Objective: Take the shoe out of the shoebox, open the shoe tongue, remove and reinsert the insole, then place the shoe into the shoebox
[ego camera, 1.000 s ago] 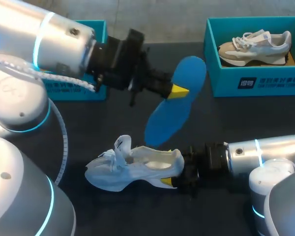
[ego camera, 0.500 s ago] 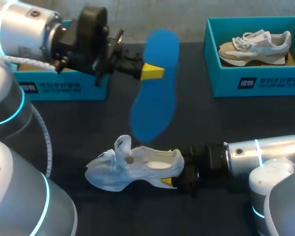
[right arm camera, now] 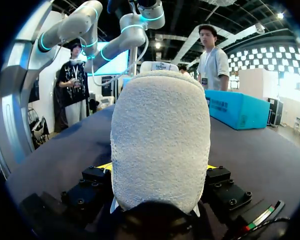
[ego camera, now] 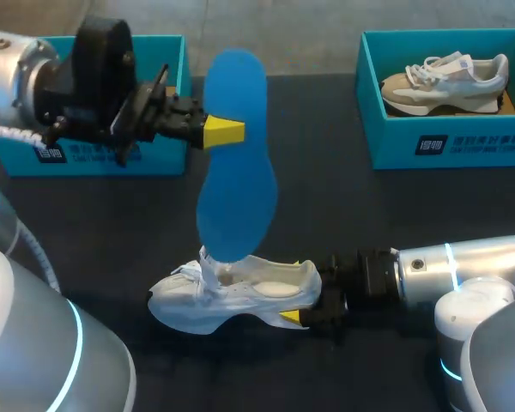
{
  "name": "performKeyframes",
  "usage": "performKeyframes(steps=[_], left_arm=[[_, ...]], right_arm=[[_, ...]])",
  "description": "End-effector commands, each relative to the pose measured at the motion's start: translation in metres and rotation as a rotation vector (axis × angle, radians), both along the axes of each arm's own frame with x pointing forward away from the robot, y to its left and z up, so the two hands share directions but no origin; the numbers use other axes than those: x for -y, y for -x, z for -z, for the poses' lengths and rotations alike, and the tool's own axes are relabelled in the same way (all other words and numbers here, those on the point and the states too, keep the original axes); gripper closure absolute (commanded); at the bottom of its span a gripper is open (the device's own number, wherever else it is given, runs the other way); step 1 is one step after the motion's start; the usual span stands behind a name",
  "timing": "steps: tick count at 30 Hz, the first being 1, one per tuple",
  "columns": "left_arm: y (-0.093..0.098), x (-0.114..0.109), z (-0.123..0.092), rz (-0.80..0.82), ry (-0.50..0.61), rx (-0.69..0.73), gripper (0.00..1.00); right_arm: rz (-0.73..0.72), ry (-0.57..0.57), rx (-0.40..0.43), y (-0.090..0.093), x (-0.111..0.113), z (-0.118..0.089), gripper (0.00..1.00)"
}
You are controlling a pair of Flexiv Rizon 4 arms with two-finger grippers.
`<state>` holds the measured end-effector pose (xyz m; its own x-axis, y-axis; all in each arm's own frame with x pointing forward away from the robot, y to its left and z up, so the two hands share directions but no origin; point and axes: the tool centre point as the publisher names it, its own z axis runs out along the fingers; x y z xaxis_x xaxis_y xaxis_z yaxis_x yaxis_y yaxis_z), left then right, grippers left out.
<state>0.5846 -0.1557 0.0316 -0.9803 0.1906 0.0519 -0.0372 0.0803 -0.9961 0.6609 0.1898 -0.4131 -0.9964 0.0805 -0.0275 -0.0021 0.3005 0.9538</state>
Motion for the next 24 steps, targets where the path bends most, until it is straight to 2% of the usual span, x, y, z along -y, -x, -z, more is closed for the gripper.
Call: performKeyframes(steps=[1,9,17,24], left_arm=[[0.015,-0.007,0.000,-0.046,0.000,0.004,1.00],[0.012,-0.009,-0.002,-0.056,0.006,-0.013,1.00],[0.004,-0.012,-0.019,-0.039,0.017,-0.073,1.00],[0.006,-0.013,-0.025,-0.050,0.007,-0.113,1.00]], right_arm=[[0.002,0.003,0.000,0.001,-0.001,0.000,1.00],[0.002,0.003,0.000,0.001,-0.001,0.000,1.00],[0.002,0.003,0.000,0.001,-0.001,0.000,1.00],[0.002,0.003,0.000,0.001,-0.001,0.000,1.00]])
